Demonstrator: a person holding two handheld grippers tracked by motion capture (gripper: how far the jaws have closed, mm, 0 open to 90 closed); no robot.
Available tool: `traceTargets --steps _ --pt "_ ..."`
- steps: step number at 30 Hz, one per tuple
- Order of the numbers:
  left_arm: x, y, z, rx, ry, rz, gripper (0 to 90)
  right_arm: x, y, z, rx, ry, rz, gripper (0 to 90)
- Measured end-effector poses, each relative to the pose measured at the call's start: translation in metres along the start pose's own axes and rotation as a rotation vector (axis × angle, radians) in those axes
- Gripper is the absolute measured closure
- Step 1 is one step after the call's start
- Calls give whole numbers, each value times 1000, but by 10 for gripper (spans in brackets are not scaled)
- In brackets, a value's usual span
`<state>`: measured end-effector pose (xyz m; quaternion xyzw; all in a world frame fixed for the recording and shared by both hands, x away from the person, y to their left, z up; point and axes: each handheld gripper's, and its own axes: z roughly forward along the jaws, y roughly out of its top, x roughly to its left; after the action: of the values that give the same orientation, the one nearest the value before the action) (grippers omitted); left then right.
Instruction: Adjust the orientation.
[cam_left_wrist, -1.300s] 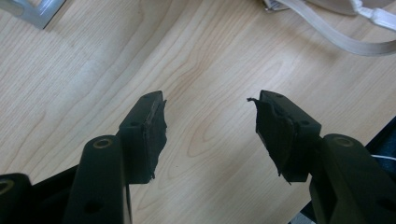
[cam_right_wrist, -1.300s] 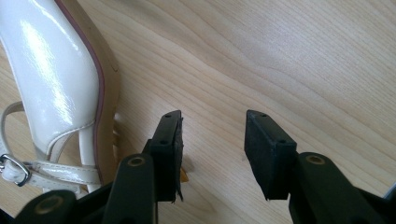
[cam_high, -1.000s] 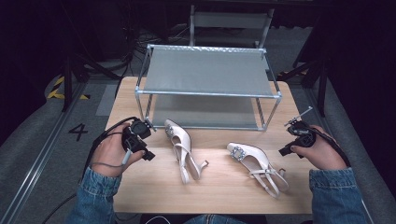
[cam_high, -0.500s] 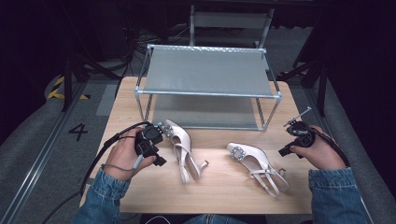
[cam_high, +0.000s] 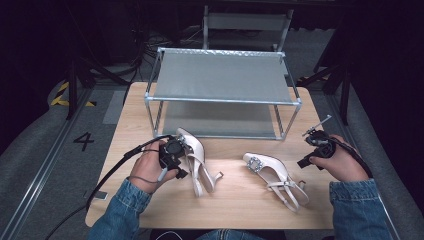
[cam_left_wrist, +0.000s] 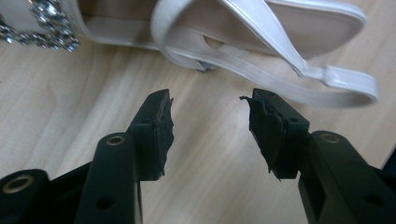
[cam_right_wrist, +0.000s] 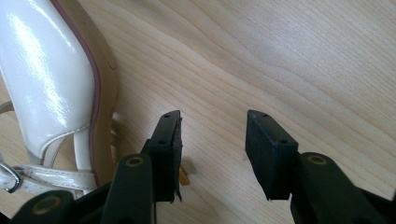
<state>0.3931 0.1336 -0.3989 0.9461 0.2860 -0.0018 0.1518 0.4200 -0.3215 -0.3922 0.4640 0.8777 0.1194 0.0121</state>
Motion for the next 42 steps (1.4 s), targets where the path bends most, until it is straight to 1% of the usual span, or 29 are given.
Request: traceTargets --steps 1,2,3,5,6,7,9,10,11,12,15,16,18,19,20,22,27,29,30,32,34,36,37,38,40,41,42 --pt "1 1 1 -6 0 -4 513 0 0 1 2 1 0 565" --pt "4 2 3 -22 -11 -5 537 -1 0 2 5 0 -1 565" --pt "4 2 3 -22 -11 -5 544 -1 0 2 5 0 -1 565" --pt "6 2 7 -41 -19 -20 547 -1 1 3 9 0 4 565" --pt "7 3 8 -42 -15 -17 553 -1 1 3 9 0 3 565" --pt "9 4 10 -45 -21 -21 560 -1 1 4 11 1 4 564" --pt "11 4 14 -69 -56 -33 599 -1 1 5 15 1 3 565" --pt "14 4 17 -76 -67 -43 633 -2 -1 6 20 -3 -2 565" --pt "14 4 17 -76 -67 -43 652 -2 -1 6 20 -3 -2 565" --pt "16 3 20 -77 -76 -59 685 -2 -2 6 20 -1 6 565" --pt "17 2 21 -82 -68 -66 774 -1 -2 5 18 -1 9 565" --pt "17 2 21 -92 -69 -72 774 -1 -2 4 16 -5 7 565" --pt "18 2 22 -101 -77 -89 845 0 -3 4 16 0 9 565" --pt "19 1 22 -105 -88 -98 860 -1 -3 5 15 -1 6 565" --pt "19 1 22 -106 -91 -99 876 -1 -4 5 19 -3 8 565" --pt "18 1 22 -106 -84 -93 883 -1 -4 5 19 -3 9 564" --pt "16 1 17 -110 -95 -98 887 -2 -5 5 19 2 13 565" --pt "14 1 13 -102 -100 -105 888 -1 -5 6 18 0 12 566" --pt "12 1 11 -109 -103 -102 888 -1 -4 6 17 0 11 567" --pt "12 1 9 -103 -109 -100 888 -1 -4 6 17 1 12 567" --pt "12 -1 4 -103 -114 -114 888 -2 -5 6 13 -1 11 567" --pt "13 -3 0 -110 -115 -118 888 -3 -5 5 13 -3 7 567" --pt "13 -3 -3 -102 -118 -124 888 -2 -6 5 13 -3 11 567" --pt "13 -4 -6 -112 -116 -126 888 -2 -6 5 14 -4 14 567" --pt "13 -4 -12 -118 -108 -128 888 -2 -7 5 11 -1 17 567" --pt "12 -4 -15 -133 -105 -127 888 -3 -8 5 11 -4 11 567" --pt "11 -4 -19 -131 -102 -121 888 -3 -8 5 13 -3 13 567"
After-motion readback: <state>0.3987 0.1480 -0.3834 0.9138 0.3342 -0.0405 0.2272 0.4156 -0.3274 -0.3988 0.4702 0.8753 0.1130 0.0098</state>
